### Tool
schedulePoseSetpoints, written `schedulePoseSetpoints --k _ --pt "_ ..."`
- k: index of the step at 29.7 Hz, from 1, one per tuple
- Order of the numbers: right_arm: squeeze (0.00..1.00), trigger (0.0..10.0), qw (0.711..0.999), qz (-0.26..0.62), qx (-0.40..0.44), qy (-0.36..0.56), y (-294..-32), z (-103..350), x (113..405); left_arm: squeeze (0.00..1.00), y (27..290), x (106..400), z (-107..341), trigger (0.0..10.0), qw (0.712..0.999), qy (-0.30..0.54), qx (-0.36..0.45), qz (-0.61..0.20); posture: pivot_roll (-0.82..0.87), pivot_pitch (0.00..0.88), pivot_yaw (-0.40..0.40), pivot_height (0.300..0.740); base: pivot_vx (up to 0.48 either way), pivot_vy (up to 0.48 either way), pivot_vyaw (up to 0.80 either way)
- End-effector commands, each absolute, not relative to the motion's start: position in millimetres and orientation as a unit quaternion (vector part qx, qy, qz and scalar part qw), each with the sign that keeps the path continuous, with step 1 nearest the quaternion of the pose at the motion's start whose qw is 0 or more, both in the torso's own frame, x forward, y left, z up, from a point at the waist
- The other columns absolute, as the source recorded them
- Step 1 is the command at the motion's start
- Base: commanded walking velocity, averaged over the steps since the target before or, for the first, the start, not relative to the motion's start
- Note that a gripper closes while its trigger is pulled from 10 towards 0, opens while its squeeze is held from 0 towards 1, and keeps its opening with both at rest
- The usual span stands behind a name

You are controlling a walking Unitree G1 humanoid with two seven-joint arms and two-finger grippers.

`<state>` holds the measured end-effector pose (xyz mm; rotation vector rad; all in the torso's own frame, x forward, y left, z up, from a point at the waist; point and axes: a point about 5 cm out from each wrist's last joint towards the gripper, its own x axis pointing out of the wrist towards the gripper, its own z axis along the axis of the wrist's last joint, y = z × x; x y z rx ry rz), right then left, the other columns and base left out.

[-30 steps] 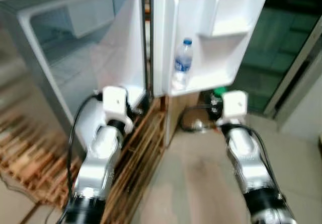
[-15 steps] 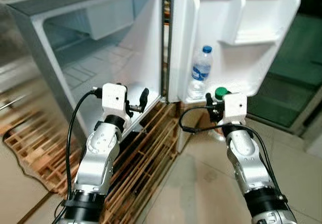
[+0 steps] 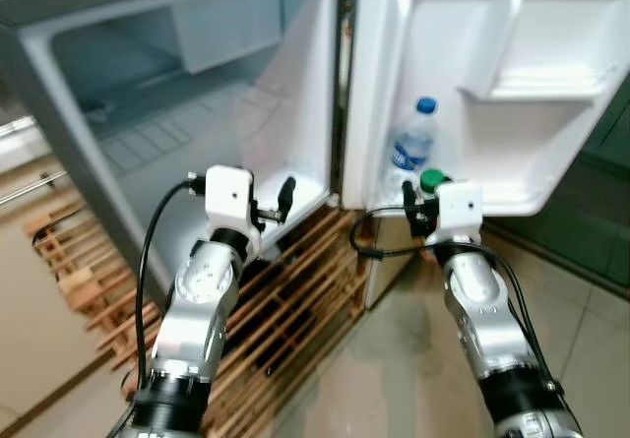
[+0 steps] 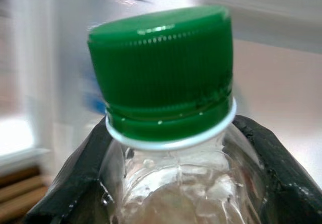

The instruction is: Restocking fridge

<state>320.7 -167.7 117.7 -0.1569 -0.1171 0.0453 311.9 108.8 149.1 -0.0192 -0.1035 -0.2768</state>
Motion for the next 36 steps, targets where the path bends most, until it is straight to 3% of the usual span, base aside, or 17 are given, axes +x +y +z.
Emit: schedulePoseSetpoints --k 1,15,20,27,36 --pt "0.0 0.0 0.99 0.027 -0.079 -0.112 -162 144 323 0.0 113 311 155 10.0 0.989 -0.063 -0.005 -0.136 -0.14 0.0 0.034 0.74 0.259 -0.401 0.0" --pt "0.0 0.0 0.984 0.053 -0.063 -0.161 -155 171 326 0.0 113 313 161 10.0 0.988 -0.08 -0.011 -0.13 -0.15 0.0 0.036 0.74 0.044 -0.051 0.0" --pt "0.0 0.0 0.971 0.087 -0.028 -0.222 -146 195 323 0.0 122 308 174 10.0 0.986 -0.122 -0.041 -0.105 -0.14 0.0 0.039 0.74 0.346 0.054 0.0" --pt "0.0 0.0 0.967 0.103 -0.025 -0.23 -136 199 326 0.0 117 301 195 10.0 0.975 -0.181 -0.023 -0.123 -0.13 0.0 0.036 0.74 0.373 0.301 0.0" --pt "0.0 0.0 0.959 0.154 -0.018 -0.237 -123 206 331 0.0 116 300 201 10.0 0.973 -0.194 -0.032 -0.124 -0.13 0.0 0.037 0.74 0.393 0.0 0.0"
